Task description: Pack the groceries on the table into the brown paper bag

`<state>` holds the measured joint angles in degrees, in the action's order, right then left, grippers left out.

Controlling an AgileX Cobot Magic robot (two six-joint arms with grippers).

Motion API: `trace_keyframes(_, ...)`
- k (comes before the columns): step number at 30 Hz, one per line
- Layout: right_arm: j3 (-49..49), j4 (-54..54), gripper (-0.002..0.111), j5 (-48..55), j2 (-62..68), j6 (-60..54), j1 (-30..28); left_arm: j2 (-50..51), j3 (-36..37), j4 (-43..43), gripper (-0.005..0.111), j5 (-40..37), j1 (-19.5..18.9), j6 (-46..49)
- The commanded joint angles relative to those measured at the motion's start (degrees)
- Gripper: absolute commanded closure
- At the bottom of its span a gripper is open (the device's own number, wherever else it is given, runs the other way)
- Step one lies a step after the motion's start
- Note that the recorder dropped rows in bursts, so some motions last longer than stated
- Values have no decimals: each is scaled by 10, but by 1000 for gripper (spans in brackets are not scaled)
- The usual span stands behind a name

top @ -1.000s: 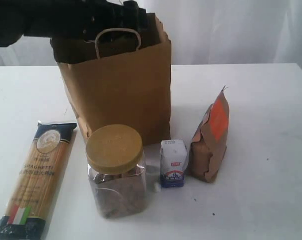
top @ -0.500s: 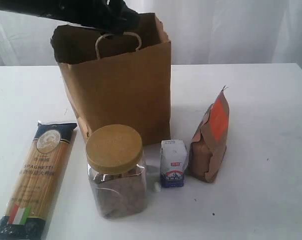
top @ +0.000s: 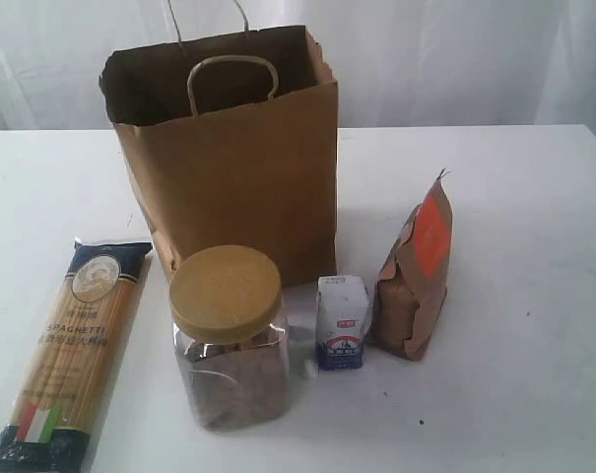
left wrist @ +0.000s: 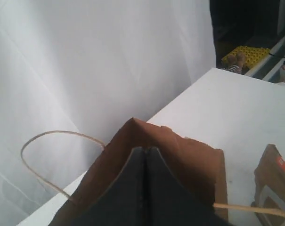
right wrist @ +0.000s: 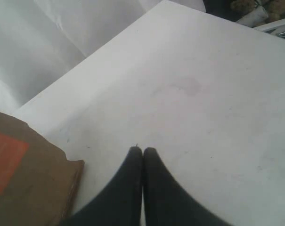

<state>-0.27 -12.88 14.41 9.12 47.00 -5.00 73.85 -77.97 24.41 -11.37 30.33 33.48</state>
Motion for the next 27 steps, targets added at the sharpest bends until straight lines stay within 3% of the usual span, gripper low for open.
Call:
trace_keyframes(1,3,-4,108,-2,-3,1,-2,-18,11,2,106,-2,-66,-102)
trace_keyframes(5,3,-5,108,-3,-3,1,-2,-26,37,2,106,6,-170,-215)
trace_keyframes(8,3,-5,108,-4,-3,1,-2,-33,66,2,106,10,-235,-225)
trace_keyframes(11,3,-5,108,-20,-3,1,-2,-50,111,2,106,21,-273,-224)
trace_keyframes(16,0,-9,108,-190,-1,-9,-2,-119,217,8,106,121,-290,-226)
trace_keyframes(20,-69,-64,108,-204,38,-19,-2,-202,323,8,107,218,-290,-239)
trace_keyframes(27,-158,-227,108,-244,204,-33,5,-351,473,1,107,231,-290,-232)
